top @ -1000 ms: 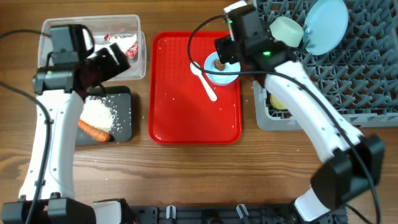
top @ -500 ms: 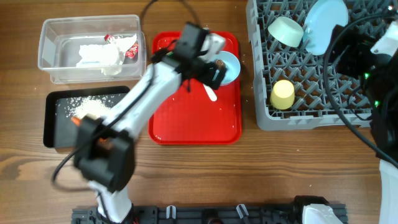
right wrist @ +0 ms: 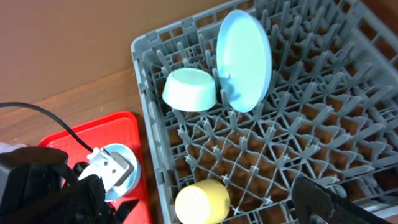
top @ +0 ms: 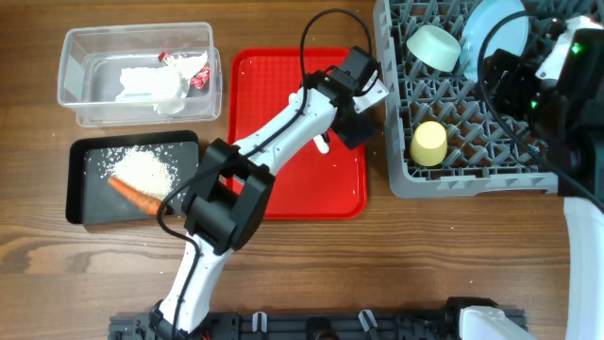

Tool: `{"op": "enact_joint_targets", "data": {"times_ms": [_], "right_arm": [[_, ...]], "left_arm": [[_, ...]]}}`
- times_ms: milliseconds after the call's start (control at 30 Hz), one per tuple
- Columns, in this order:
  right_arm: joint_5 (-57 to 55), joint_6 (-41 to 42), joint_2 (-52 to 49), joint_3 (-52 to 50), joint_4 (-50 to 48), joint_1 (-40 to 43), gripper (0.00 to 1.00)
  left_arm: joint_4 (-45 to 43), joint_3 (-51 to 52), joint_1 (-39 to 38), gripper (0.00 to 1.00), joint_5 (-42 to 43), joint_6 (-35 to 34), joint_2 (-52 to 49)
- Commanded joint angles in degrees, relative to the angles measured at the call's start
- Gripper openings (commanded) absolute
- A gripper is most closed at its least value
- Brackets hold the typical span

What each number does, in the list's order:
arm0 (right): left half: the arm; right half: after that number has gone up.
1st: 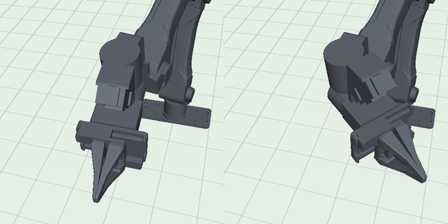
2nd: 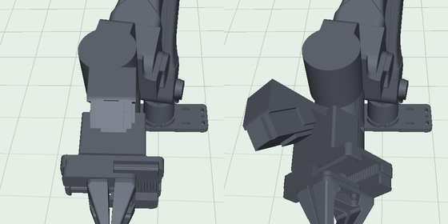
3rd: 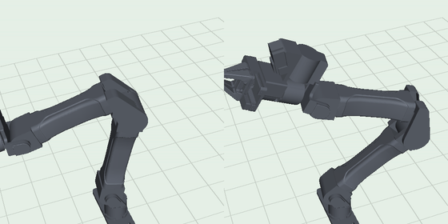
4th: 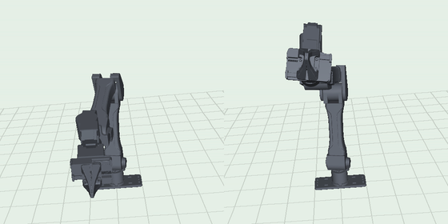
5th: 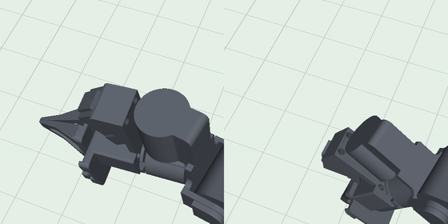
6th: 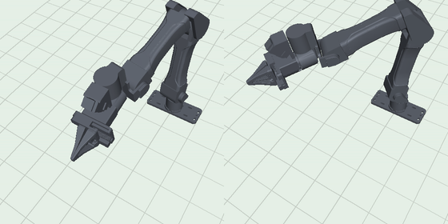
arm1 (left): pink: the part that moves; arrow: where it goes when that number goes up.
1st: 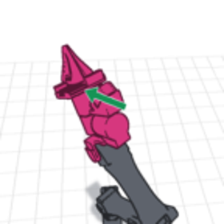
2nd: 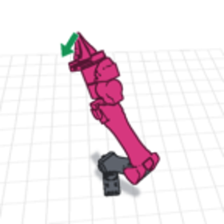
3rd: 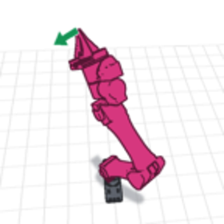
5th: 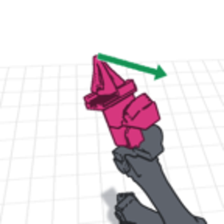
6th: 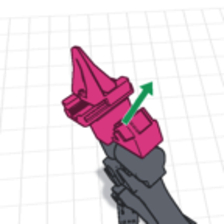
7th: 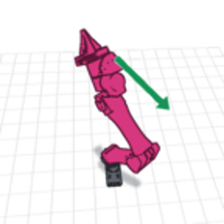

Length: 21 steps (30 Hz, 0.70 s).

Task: Sort waste into correct bins and load items into the dishwasher rack
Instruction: 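Reach left gripper to the light-blue bowl with mushroom and grasp it, then tip the light-blue bowl over the black tray to dump the mushroom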

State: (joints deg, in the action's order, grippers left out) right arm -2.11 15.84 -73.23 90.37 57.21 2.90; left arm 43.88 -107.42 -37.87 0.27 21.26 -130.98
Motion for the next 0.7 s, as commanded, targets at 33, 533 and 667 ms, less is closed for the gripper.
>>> {"op": "enact_joint_targets", "data": {"times_ms": [33, 533, 667], "right_arm": [[1.6, 0.8, -1.6, -0.1, 0.3, 0.1, 1.00], [1.6, 0.7, -1.6, -0.1, 0.7, 0.1, 0.99], [1.6, 0.7, -1.6, -0.1, 0.7, 0.1, 0.99]], "left_arm": [[-0.8, -0.8, 0.3, 0.47, -0.6, 0.8, -0.1], [-0.3, -0.7, 0.3, 0.04, -5.1, -5.5, -3.0], [1.2, -0.7, 0.4, 0.04, -6.4, -9.7, 2.0]]}}
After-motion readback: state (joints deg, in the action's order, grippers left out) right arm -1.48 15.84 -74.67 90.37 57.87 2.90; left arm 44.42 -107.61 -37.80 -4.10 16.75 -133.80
